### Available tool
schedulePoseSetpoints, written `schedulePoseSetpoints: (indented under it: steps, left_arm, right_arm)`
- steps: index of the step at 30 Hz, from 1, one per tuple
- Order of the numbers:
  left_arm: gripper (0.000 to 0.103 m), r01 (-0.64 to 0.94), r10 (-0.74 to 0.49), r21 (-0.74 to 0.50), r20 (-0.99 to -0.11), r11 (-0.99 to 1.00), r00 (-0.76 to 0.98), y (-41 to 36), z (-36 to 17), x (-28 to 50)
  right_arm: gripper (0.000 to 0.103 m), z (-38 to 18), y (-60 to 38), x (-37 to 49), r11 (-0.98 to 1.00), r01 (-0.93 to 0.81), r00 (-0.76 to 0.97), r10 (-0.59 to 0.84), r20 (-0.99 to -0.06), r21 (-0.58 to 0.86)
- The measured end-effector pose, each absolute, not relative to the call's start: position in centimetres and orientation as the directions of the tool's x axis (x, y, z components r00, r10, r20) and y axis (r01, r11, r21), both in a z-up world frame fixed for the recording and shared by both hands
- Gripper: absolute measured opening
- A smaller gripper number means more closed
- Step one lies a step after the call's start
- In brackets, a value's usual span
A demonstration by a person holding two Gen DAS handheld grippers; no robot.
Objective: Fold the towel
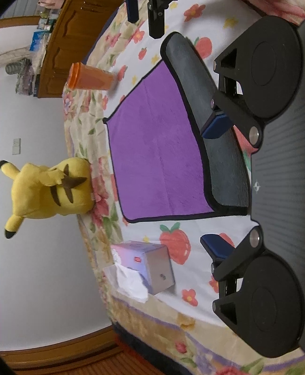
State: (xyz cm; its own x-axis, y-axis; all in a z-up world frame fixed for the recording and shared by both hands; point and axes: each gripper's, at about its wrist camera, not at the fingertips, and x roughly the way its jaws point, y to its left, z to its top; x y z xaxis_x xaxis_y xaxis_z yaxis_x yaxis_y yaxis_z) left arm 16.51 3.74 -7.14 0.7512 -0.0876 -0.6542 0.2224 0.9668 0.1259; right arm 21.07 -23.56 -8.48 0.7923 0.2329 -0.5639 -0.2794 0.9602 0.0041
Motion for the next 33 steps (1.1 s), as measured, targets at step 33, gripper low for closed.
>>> schedulePoseSetpoints:
  steps: [33]
  left_arm:
    - [0.051,0.201,-0.156,-0.031,-0.753,0.979,0.640,6.4,-10.2,20.0]
  right_arm:
    - [0.077,-12.8,-24.4,25.7,0.948,-0.289,0.599,0.286,-0.748,0.132]
